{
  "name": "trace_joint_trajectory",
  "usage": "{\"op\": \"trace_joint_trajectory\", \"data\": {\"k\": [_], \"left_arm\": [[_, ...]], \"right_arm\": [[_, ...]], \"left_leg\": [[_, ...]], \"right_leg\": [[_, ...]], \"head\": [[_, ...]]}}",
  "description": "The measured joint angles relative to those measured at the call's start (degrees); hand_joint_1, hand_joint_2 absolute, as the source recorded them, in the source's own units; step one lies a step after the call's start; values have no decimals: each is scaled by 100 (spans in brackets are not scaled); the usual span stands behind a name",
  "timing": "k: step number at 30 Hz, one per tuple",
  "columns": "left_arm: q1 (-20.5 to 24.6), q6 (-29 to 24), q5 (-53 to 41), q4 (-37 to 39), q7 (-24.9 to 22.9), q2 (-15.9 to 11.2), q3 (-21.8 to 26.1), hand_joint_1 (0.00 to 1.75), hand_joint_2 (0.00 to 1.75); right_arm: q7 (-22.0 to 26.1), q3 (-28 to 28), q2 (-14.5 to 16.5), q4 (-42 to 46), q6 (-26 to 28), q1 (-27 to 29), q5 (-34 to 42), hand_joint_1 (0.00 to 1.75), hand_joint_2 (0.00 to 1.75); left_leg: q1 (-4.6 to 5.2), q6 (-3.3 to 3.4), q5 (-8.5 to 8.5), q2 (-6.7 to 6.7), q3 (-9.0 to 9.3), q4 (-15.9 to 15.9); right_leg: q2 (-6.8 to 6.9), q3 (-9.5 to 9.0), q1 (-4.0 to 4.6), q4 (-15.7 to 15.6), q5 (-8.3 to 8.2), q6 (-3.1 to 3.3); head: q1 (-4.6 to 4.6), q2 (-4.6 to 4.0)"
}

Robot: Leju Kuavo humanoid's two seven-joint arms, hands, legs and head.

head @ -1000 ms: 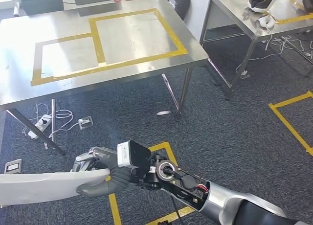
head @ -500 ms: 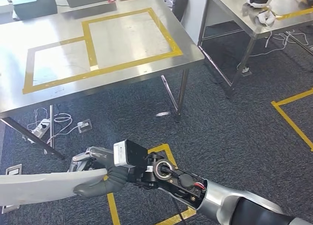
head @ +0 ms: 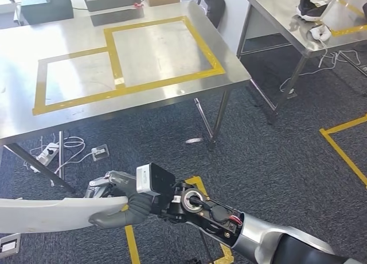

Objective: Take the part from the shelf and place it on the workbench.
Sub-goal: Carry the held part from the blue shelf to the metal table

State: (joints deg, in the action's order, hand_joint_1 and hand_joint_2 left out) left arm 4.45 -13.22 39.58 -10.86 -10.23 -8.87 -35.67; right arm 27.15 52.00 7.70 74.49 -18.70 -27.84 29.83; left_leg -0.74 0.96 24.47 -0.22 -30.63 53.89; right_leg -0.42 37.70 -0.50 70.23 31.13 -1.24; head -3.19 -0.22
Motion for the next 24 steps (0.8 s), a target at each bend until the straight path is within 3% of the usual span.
{"op": "trace_joint_trajectory", "data": {"k": [2, 3, 5, 8, 10, 12, 13, 14, 15, 17, 18, 20, 22, 24], "left_arm": [[-6, 1, -1, 0, -1, 10, -3, 0, 175], [0, 1, -1, 0, -1, 14, -5, 0, 175], [20, 1, -2, 0, 0, 17, -10, 0, 175], [30, 1, -2, 0, -8, 10, -14, 0, 175], [36, 1, -2, 0, -13, 9, -15, 0, 175], [41, 2, -8, 0, -13, 11, -15, 0, 175], [35, 2, -12, 0, -13, 11, -15, 0, 175], [22, 2, -18, 0, -13, 10, -15, 0, 175], [10, 2, -26, 0, -13, 8, -15, 0, 175], [-2, 2, -36, 0, -13, 0, -15, 0, 175], [2, 3, -41, 0, -13, -5, -16, 0, 175], [21, 4, -48, -1, -13, -9, -17, 0, 175], [31, 4, -52, -1, -13, -6, -18, 0, 175], [19, 4, -54, -1, -13, -4, -18, 0, 175]], "right_arm": [[1, -1, 0, -5, 4, -3, 1, 175, 175], [1, 0, 1, -9, 6, -10, 1, 175, 175], [-1, 1, 1, -19, 9, -22, 2, 175, 175], [-11, 0, 5, -30, 19, -29, 1, 175, 175], [-24, -1, 11, -31, 20, -41, -1, 175, 175], [-50, 0, 12, -32, 26, -45, -11, 175, 175], [-63, 1, 11, -33, 34, -40, -19, 175, 175], [-78, 1, 10, -33, 47, -33, -30, 175, 175], [-91, 2, 10, -33, 60, -27, -37, 175, 175], [-111, 2, 10, -32, 86, -23, -46, 175, 175], [-117, 1, 10, -31, 95, -25, -46, 175, 175], [-120, 1, 12, -28, 109, -28, -48, 175, 175], [-121, 0, 13, -20, 113, -27, -51, 175, 175], [-121, -2, 13, -6, 113, -32, -55, 175, 175]], "left_leg": [[7, -34, 93, -8, 124, 2], [19, -62, 135, -14, 160, 12], [35, -120, 178, -19, 164, 25], [24, -205, 246, -5, 137, 92], [12, -260, 459, 0, -91, 550], [6, -289, 730, 0, -593, 1367], [4, -295, 773, 0, -817, 1669], [4, -295, 697, 1, -943, 1766], [4, -287, 501, 1, -940, 1613], [5, -249, -26, 2, -669, 827], [17, -227, -183, 3, -518, 448], [44, -184, -237, -2, -372, 98], [42, -138, -194, -8, -339, 60], [12, -78, -169, -1, -269, 13]], "right_leg": [[-1, -252, 8, -764, -526, 45], [-2, -384, 16, -1099, -673, 67], [-13, -522, 34, -1404, -704, 115], [-36, -592, 17, -1501, -662, 185], [-28, -654, -6, -1548, -645, 230], [-15, -686, -2, -1556, -608, 268], [-14, -709, 1, -1556, -584, 280], [-19, -742, 3, -1555, -555, 285], [-26, -787, 3, -1555, -522, 284], [-37, -885, 3, -1557, -450, 260], [-42, -913, 15, -1552, -411, 237], [-45, -932, 32, -1562, -361, 183], [-44, -943, 37, -1582, -325, 129], [-31, -874, 36, -1389, -195, 68]], "head": [[-24, 1], [-28, 1], [-25, 0], [-4, 0], [38, 0], [72, 0], [74, 0], [76, 0], [80, 0], [87, 0], [97, 0], [103, 0], [95, 1], [77, 1]]}}
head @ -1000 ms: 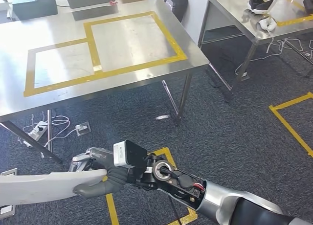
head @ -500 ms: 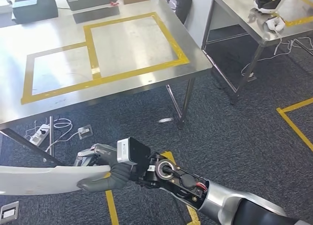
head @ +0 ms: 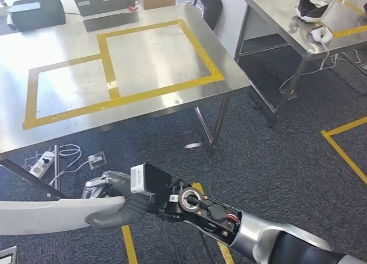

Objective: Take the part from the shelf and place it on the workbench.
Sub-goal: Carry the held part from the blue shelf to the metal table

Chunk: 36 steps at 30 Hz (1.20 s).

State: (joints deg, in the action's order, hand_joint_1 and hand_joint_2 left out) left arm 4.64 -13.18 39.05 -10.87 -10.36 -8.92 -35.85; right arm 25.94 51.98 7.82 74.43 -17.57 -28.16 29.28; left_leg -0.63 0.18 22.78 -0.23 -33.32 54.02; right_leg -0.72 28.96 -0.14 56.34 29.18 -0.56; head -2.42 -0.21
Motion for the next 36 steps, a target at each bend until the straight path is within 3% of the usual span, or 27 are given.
{"op": "trace_joint_trajectory", "data": {"k": [1, 3, 4, 5, 6, 7, 8, 10, 11, 14, 16, 19, 20, 21, 22, 24, 26, 29, 31, 32, 34, 35, 36], "left_arm": [[-4, 0, -2, 0, 0, 0, 0, 0, 175], [-1, 1, -7, 0, 0, -1, 0, 0, 175], [1, 3, -11, 0, 0, -1, -1, 0, 175], [-2, 5, -15, 0, 0, 0, -2, 0, 175], [-7, 7, -17, 0, 0, 0, -3, 0, 175], [-13, 10, -19, 1, 0, 1, -4, 0, 175], [-18, 12, -18, 1, 0, 1, -4, 0, 175], [-10, 15, -13, 0, 0, 1, -4, 0, 175], [-3, 15, -8, 0, 0, 0, -5, 0, 175], [8, 15, 12, 0, 1, -9, -11, 0, 175], [14, 15, 29, -1, 2, -12, -27, 0, 175], [22, 15, 52, -1, 2, -10, -60, 0, 175], [14, 14, 61, -1, 2, -10, -69, 0, 175], [3, 13, 68, 0, 2, -10, -77, 0, 175], [-6, 11, 72, 0, 2, -13, -84, 0, 175], [-15, 8, 75, 1, 2, -22, -91, 0, 175], [-3, 6, 75, -1, 2, -28, -95, 0, 175], [10, 2, 75, -1, 2, -25, -101, 0, 175], [-4, 0, 75, 0, 2, -22, -102, 0, 175], [-6, 0, 75, 0, 2, -22, -103, 0, 175], [-1, 1, 74, 1, 2, -26, -103, 0, 175], [0, 1, 74, 1, 3, -26, -103, 0, 175], [-5, 2, 73, 1, 3, -26, -104, 0, 175]], "right_arm": [[1, -1, 0, 6, 1, -5, 0, 175, 175], [-2, -1, -2, 8, 8, 1, 1, 175, 175], [-5, -1, -5, 8, 13, 13, 1, 175, 175], [-10, -1, -8, 8, 16, 27, 1, 175, 175], [-15, -1, -10, 8, 20, 35, 1, 175, 175], [-23, -1, -11, 8, 21, 38, 2, 175, 175], [-34, -1, -11, 9, 23, 38, 3, 175, 175], [-56, -1, -11, 12, 24, 32, 9, 175, 175], [-66, -1, -11, 16, 24, 28, 11, 175, 175], [-76, 0, -8, 26, 21, 20, 14, 175, 175], [-76, 1, -2, 31, 13, 9, 20, 175, 175], [-79, 5, 0, 33, 1, 4, 31, 175, 175], [-80, 8, 0, 33, -3, 9, 33, 175, 175], [-81, 11, 0, 32, -7, 13, 34, 175, 175], [-81, 15, 0, 32, -9, 15, 36, 175, 175], [-80, 19, 0, 32, -11, 11, 38, 175, 175], [-80, 20, 1, 33, -10, -2, 38, 175, 175], [-80, 25, 4, 38, -9, -20, 38, 175, 175], [-79, 27, 7, 43, -9, -33, 38, 175, 175], [-78, 28, 9, 46, -8, -40, 39, 175, 175], [-78, 29, 8, 49, -2, -38, 39, 175, 175], [-79, 32, 7, 49, 3, -26, 39, 175, 175], [-81, 34, 5, 48, 7, -13, 39, 175, 175]], "left_leg": [[-15, 33, 15, 5, 41, -18], [-4, 81, 65, 11, 102, -20], [-1, 88, 89, 9, 131, -19], [2, 87, 118, 6, 166, -17], [2, 81, 149, 3, 209, -16], [3, 70, 183, 0, 262, -15], [3, 53, 221, -3, 315, -16], [21, 3, 287, -11, 383, -8], [27, -26, 308, -13, 391, -5], [22, -116, 345, -4, 408, -8], [13, -176, 503, -1, 291, 269], [-2, -237, 940, 0, -391, 1428], [-5, -246, 972, 1, -591, 1694], [-7, -249, 882, 1, -685, 1742], [-9, -244, 673, 1, -658, 1551], [-8, -216, 142, 5, -353, 735], [14, -167, -61, 1, -96, 132], [27, -67, 27, -6, -19, 20], [0, 12, 68, 1, 57, -13], [-9, 50, 93, 6, 103, -24], [-5, 100, 155, 10, 172, -26], [-3, 106, 188, 7, 207, -25], [-1, 104, 226, 3, 254, -25]], "right_leg": [[8, 124, -3, 269, 130, -29], [20, 561, -19, 1112, 448, -72], [21, 773, -26, 1461, 535, -84], [22, 910, -30, 1634, 515, -88], [23, 921, -31, 1546, 366, -84], [24, 824, -32, 1241, 124, -71], [25, 660, -30, 797, -150, -49], [24, 348, -12, 95, -433, -3], [19, 266, -1, -65, -449, 23], [0, 186, 2, -146, -408, 108], [5, 123, -25, -210, -409, 159], [30, 77, -31, -235, -367, 212], [30, 61, -29, -235, -344, 221], [23, 34, -29, -234, -318, 222], [15, -7, -30, -234, -286, 217], [4, -102, -26, -234, -204, 186], [1, -144, -5, -229, -126, 135], [3, -170, 10, -249, -53, 54], [14, -113, 5, -34, 81, -8], [19, 33, 0, 281, 220, -34], [25, 533, -8, 1192, 542, -63], [26, 773, -9, 1546, 608, -66], [27, 918, -8, 1686, 548, -63]], "head": [[-15, -1], [-50, -1], [-59, -1], [-68, -1], [-77, 0], [-89, 0], [-102, 0], [-110, -1], [-104, -1], [-78, 0], [-45, 1], [-2, 1], [0, 1], [2, 0], [4, 0], [10, -1], [27, -1], [25, -1], [5, -1], [-11, -1], [-39, -1], [-48, -1], [-56, -1]]}}
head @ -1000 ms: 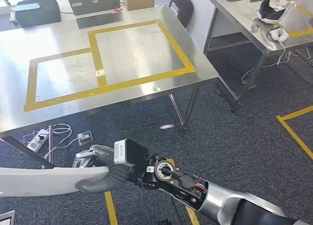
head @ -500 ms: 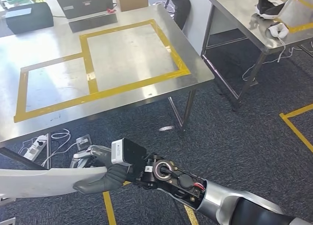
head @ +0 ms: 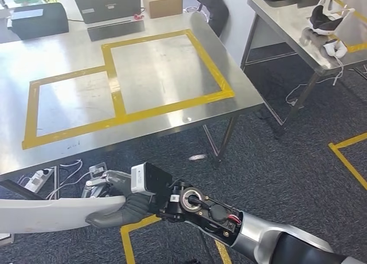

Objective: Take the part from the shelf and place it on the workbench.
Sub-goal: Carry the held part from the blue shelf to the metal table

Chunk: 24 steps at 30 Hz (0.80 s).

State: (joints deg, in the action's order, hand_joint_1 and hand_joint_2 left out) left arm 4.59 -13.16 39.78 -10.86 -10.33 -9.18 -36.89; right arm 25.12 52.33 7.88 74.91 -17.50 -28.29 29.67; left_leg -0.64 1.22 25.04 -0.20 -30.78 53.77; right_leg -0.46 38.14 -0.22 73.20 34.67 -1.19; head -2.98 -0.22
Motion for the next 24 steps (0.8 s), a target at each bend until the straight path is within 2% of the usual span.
{"op": "trace_joint_trajectory", "data": {"k": [1, 3, 4, 5, 7, 9, 10, 11, 13, 14, 15, 16, 17, 18, 19, 20, 21, 24], "left_arm": [[-7, 2, -1, -1, 1, 0, -2, 0, 175], [-22, 5, -3, -1, 1, 2, -7, 0, 175], [-16, 9, -4, -1, 1, 4, -12, 0, 175], [-8, 11, -6, -1, 2, 4, -17, 0, 175], [12, 14, -11, -2, 3, 2, -26, 0, 175], [16, 14, -15, -2, 4, -9, -31, 0, 175], [18, 14, -15, -2, 6, -11, -33, 0, 175], [24, 14, -15, -2, 8, -13, -35, 0, 175], [31, 14, -15, -2, 13, -10, -37, 0, 175], [29, 14, -15, -2, 13, -11, -38, 0, 175], [18, 14, -15, -2, 14, -11, -38, 0, 175], [6, 14, -15, -2, 14, -12, -39, 0, 175], [-3, 14, -15, -2, 14, -16, -39, 0, 175], [-9, 14, -15, -2, 14, -20, -40, 0, 175], [-7, 14, -15, -2, 14, -25, -40, 0, 175], [1, 14, -14, -2, 14, -28, -40, 0, 175], [9, 14, -10, -2, 14, -28, -41, 0, 175], [15, 13, 2, -2, 14, -22, -42, 0, 175]], "right_arm": [[-2, 2, -1, 0, 2, 9, -1, 175, 175], [-3, 5, -1, 3, 5, 14, -1, 175, 175], [-2, 5, -2, 6, 7, 14, -1, 175, 175], [-3, 6, -3, 10, 9, 12, 0, 175, 175], [-4, 8, -6, 19, 13, 19, 1, 175, 175], [-5, 8, -4, 29, 17, 24, 1, 175, 175], [-3, 7, -2, 35, 20, 21, 1, 175, 175], [-1, 7, 1, 42, 22, 18, 1, 175, 175], [-2, 9, 2, 48, 25, 22, 1, 175, 175], [-6, 10, 1, 50, 26, 32, 1, 175, 175], [-10, 11, -1, 50, 27, 41, 1, 175, 175], [-12, 13, -1, 50, 27, 50, 1, 175, 175], [-12, 13, -1, 50, 27, 52, 1, 175, 175], [-12, 13, -1, 52, 27, 52, 1, 175, 175], [-13, 13, -1, 54, 27, 49, 1, 175, 175], [-15, 13, -1, 58, 27, 47, 1, 175, 175], [-17, 14, -1, 62, 27, 44, 1, 175, 175], [-23, 15, -1, 75, 27, 36, 12, 175, 175]], "left_leg": [[1, -7, 42, -5, 60, 0], [5, -34, 141, -14, 200, -2], [16, -58, 187, -19, 249, 5], [26, -83, 221, -23, 269, 12], [36, -140, 247, -24, 261, 7], [34, -203, 287, -19, 278, 13], [34, -239, 358, -16, 234, 135], [31, -273, 475, -15, 110, 389], [14, -323, 758, -12, -396, 1215], [8, -340, 832, -11, -663, 1586], [5, -349, 795, -11, -852, 1778], [3, -350, 629, -11, -921, 1728], [2, -343, 355, -10, -858, 1426], [1, -329, 42, -6, -716, 981], [10, -309, -175, -3, -555, 565], [21, -281, -292, -2, -432, 253], [34, -251, -309, -2, -364, 92], [36, -148, -213, -8, -300, 26]], "right_leg": [[1, 24, 0, -108, -186, 11], [1, -201, 6, -871, -768, 55], [-1, -351, 19, -1253, -975, 77], [-3, -473, 28, -1547, -1072, 100], [-18, -567, 48, -1735, -1033, 134], [-34, -627, 24, -1812, -1006, 175], [-34, -675, 7, -1855, -1000, 198], [-28, -727, -12, -1900, -997, 217], [-10, -785, -19, -1934, -968, 252], [-6, -804, -19, -1935, -946, 262], [-9, -831, -19, -1935, -917, 268], [-17, -869, -19, -1935, -885, 268], [-26, -919, -19, -1935, -847, 262], [-34, -970, -19, -1935, -806, 248], [-38, -1002, -6, -1932, -761, 226], [-41, -1016, 5, -1930, -719, 201], [-43, -1017, 15, -1930, -684, 176], [-40, -1035, 15, -1934, -594, 94]], "head": [[-10, 0], [-34, 0], [-30, 0], [-27, 0], [-7, 0], [-7, 0], [13, 0], [36, 1], [78, 1], [80, 1], [81, 0], [81, 0], [83, 0], [84, 0], [89, 0], [95, 0], [95, 0], [86, 0]]}}
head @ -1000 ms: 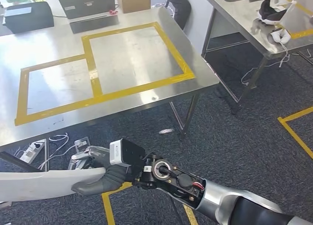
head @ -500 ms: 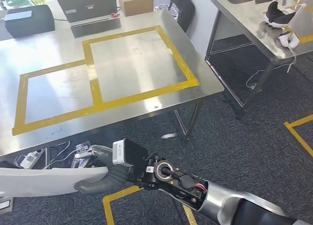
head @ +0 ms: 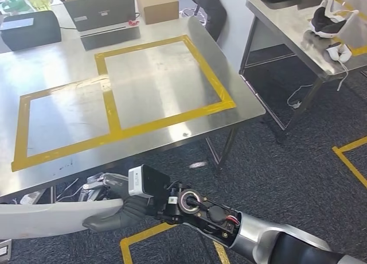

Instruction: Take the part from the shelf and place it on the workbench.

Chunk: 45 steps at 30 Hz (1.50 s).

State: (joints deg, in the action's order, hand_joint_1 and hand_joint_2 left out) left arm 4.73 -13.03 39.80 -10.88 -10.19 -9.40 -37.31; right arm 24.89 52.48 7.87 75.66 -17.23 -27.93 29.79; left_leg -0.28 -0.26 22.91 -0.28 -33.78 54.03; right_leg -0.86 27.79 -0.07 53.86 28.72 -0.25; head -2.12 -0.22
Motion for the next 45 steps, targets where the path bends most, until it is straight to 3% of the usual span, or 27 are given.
{"op": "trace_joint_trajectory", "data": {"k": [2, 5, 6, 7, 8, 10, 11, 12, 16, 22, 32, 35, 37, 38, 40, 41, 42, 43, 45], "left_arm": [[-8, -5, 2, 0, 2, 2, 0, 0, 175], [-5, -12, 0, 0, 45, -2, 0, 0, 175], [-5, -14, 1, 0, 63, -1, 0, 0, 175], [-9, -16, 4, 0, 74, 0, 0, 0, 175], [-15, -19, 9, 0, 80, 1, -1, 0, 175], [-27, -19, 19, 0, 81, 8, -2, 0, 175], [-23, -19, 20, 0, 81, 12, -3, 0, 175], [-18, -19, 20, 0, 81, 15, -5, 0, 175], [-2, -18, 30, 0, 81, 1, -19, 0, 175], [9, -17, 39, 0, 81, -3, -37, 0, 175], [4, -17, 41, 0, 81, -6, -43, 0, 175], [3, -17, 42, 0, 83, -18, -52, 0, 175], [6, -17, 42, 0, 86, -13, -70, 0, 175], [7, -17, 43, 0, 88, -9, -79, 0, 175], [4, -17, 45, 0, 90, -7, -90, 0, 175], [1, -17, 46, 0, 90, -6, -93, 0, 175], [-3, -17, 46, 0, 89, -4, -96, 0, 175], [-8, -17, 47, 0, 89, 0, -101, 0, 175], [-13, -17, 48, 0, 87, 9, -112, 0, 175]], "right_arm": [[2, 0, -1, 9, 0, -10, 13, 175, 175], [5, 0, -9, 10, 17, 2, 22, 175, 175], [4, 1, -16, 10, 26, 11, 24, 175, 175], [3, 1, -23, 10, 35, 18, 27, 175, 175], [-1, 2, -29, 10, 40, 20, 34, 175, 175], [-11, 2, -34, 10, 46, 17, 53, 175, 175], [-16, 1, -36, 10, 49, 15, 62, 175, 175], [-20, 2, -37, 10, 51, 11, 68, 175, 175], [-25, 4, -39, 12, 62, 14, 66, 175, 175], [-22, 4, -39, 12, 71, 14, 39, 175, 175], [-22, 4, -39, 12, 80, 14, 32, 175, 175], [-25, 4, -39, 15, 122, 5, 9, 175, 175], [-26, 1, -40, 20, 175, -6, -7, 175, 175], [-26, -3, -40, 24, 199, -11, -14, 175, 175], [-32, -9, -48, 25, 229, 2, -33, 175, 175], [-37, -10, -55, 26, 234, 17, -42, 175, 175], [-42, -9, -64, 25, 238, 31, -50, 175, 175], [-44, -9, -72, 26, 239, 38, -54, 175, 175], [-46, -9, -80, 27, 241, 37, -67, 175, 175]], "left_leg": [[-21, 72, 44, 6, 82, -24], [-19, 135, 129, 15, 198, -28], [-18, 136, 162, 12, 240, -27], [-17, 132, 201, 6, 291, -26], [-15, 123, 245, 0, 355, -26], [-14, 99, 336, -10, 473, -27], [-4, 82, 373, -12, 509, -22], [6, 64, 397, -18, 516, -13], [42, 47, 412, -19, 474, 25], [35, 39, 416, -10, 515, -64], [36, -15, 401, -9, 520, -82], [32, 65, 366, -17, 536, -127], [-17, 118, 290, -19, 624, -286], [-48, 130, 259, -24, 670, -357], [-73, 133, 253, -51, 697, -385], [-87, 119, 262, -80, 700, -381], [-105, 98, 276, -116, 706, -373], [-130, 65, 297, -162, 717, -357], [-193, -37, 372, -266, 748, -286]], "right_leg": [[16, 112, -6, 332, 190, -64], [35, 793, -16, 1600, 672, -114], [37, 989, -15, 1866, 698, -115], [37, 1078, -15, 1896, 588, -107], [37, 1044, -13, 1672, 354, -90], [36, 769, -1, 838, -228, -34], [33, 636, 11, 506, -403, -11], [31, 545, 20, 291, -479, 6], [6, 480, 6, 145, -467, -31], [-3, 482, 19, 147, -417, 23], [2, 474, 17, 144, -431, 49], [18, 455, 2, 84, -466, -12], [28, 503, 18, 181, -378, -58], [31, 606, 19, 411, -246, -79], [35, 956, -26, 1192, 114, -137], [36, 1125, -56, 1547, 232, -173], [36, 1211, -89, 1720, 248, -210], [35, 1182, -122, 1657, 146, -250], [-28, 827, -197, 962, -244, -342]], "head": [[-16, 0], [-52, 0], [-61, 0], [-70, 0], [-83, 0], [-109, 0], [-109, 0], [-105, 0], [-82, 0], [-78, 0], [-80, 0], [-63, 0], [-65, 0], [-78, 0], [-98, 0], [-104, 0], [-107, 0], [-108, 0], [-117, 0]]}}
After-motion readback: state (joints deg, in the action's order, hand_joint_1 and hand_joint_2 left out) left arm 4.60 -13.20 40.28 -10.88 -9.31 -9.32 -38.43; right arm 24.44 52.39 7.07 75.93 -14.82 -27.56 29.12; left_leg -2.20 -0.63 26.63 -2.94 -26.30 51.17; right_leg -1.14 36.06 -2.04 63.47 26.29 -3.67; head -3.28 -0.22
